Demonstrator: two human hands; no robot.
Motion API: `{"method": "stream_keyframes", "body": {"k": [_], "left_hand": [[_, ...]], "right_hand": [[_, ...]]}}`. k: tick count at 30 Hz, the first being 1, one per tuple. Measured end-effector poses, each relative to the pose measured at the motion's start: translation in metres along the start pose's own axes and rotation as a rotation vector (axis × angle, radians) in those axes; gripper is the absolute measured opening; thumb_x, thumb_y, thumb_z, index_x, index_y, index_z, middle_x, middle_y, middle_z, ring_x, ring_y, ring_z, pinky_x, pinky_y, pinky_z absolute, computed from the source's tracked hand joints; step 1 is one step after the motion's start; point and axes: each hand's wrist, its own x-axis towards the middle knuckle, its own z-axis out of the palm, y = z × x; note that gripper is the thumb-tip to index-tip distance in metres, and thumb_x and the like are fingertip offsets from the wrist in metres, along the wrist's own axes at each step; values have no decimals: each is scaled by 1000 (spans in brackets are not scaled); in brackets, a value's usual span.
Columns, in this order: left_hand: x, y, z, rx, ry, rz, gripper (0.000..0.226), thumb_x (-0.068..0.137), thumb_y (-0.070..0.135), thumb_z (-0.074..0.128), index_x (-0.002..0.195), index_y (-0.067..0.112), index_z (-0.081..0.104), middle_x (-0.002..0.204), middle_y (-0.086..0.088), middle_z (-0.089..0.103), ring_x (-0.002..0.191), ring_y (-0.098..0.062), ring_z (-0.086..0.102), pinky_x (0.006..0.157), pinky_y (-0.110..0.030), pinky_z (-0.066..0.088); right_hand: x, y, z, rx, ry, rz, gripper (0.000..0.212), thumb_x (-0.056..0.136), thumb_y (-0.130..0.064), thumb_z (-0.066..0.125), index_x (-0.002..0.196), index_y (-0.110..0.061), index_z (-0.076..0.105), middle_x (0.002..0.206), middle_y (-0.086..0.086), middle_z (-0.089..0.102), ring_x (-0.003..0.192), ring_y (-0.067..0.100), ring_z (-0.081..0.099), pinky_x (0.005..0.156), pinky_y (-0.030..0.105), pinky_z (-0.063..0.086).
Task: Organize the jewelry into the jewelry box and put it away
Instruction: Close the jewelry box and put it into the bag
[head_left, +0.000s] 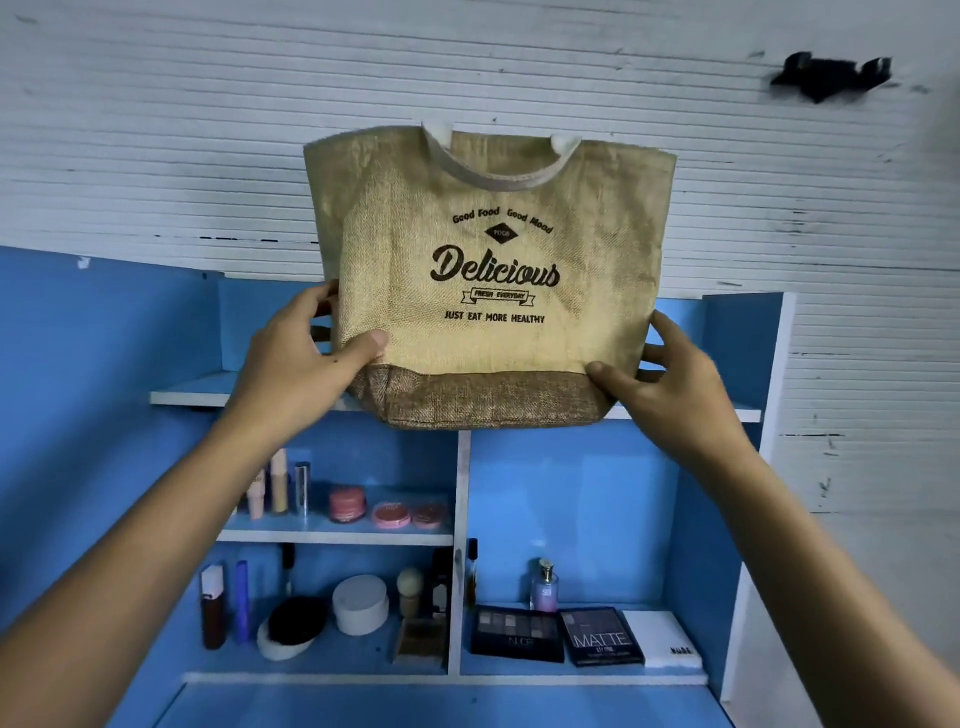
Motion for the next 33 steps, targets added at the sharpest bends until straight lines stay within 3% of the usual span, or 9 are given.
{"method": "stream_keyframes", "body": {"k": [4,8,10,12,15,19,24,29,33], "left_hand": [[-31,4,-13,-7,28,36,64,84,43,72,141,36,45,125,25,50,118,-2,45,97,-28,37],[-63,-5,-19,-71,-7,41,56,78,52,74,127,56,47,118,43,46,119,-6,55,97,-37,48],[-78,-18,-19,-97,-17,27,62,75,59,74,131,51,49,127,31,56,117,-3,59,93,-33,52],[-97,-31,-16,-137,-42,-24,69,75,51,75,137,40,49,127,20,62,110,5,61,89,-23,53],[-125,-53,-11,-170,-67,-79,75,72,56,79,137,43,46,128,13,63,114,-7,64,94,-37,55],[-156,-82,-3,-199,-96,-162,72,67,62,80,130,56,46,131,13,62,117,-14,63,98,-46,51],[-190,-113,15,-238,-157,-239,63,72,44,79,125,53,46,128,9,63,114,-7,64,86,-22,56],[-225,-156,33,-122,-200,-294,80,68,65,74,137,38,43,135,9,59,123,-8,57,102,-46,49],[-250,-167,50,-139,-222,-354,68,75,45,75,134,42,42,131,20,56,118,6,54,105,-33,44]], "right_hand": [[-24,4,-6,38,-7,-25,74,79,-36,80,143,-38,44,115,-13,69,93,5,71,83,37,59],[-54,16,-7,75,-8,-31,83,78,-35,82,149,-35,39,120,-10,69,100,4,70,89,36,57],[-70,24,-6,95,-9,-31,82,79,-30,82,148,-34,40,121,-9,68,102,2,69,89,30,57],[-89,32,-3,116,-15,-16,80,79,-25,82,148,-35,41,120,-10,67,103,1,68,86,23,57],[-114,48,3,136,-14,10,82,78,-22,82,147,-36,40,119,-11,66,105,0,67,85,19,56],[-146,74,16,170,-35,82,84,79,-16,81,149,-34,39,124,-9,64,107,0,66,84,17,55],[-184,108,34,147,-66,188,89,79,-18,81,150,-38,33,124,-14,62,105,-1,67,88,28,57],[-216,142,50,95,-89,279,95,80,-12,82,155,-31,27,123,-14,61,104,3,67,90,27,56],[-236,167,63,47,-100,312,87,80,-10,82,140,-50,33,116,-22,58,95,-5,66,80,12,54]]}}
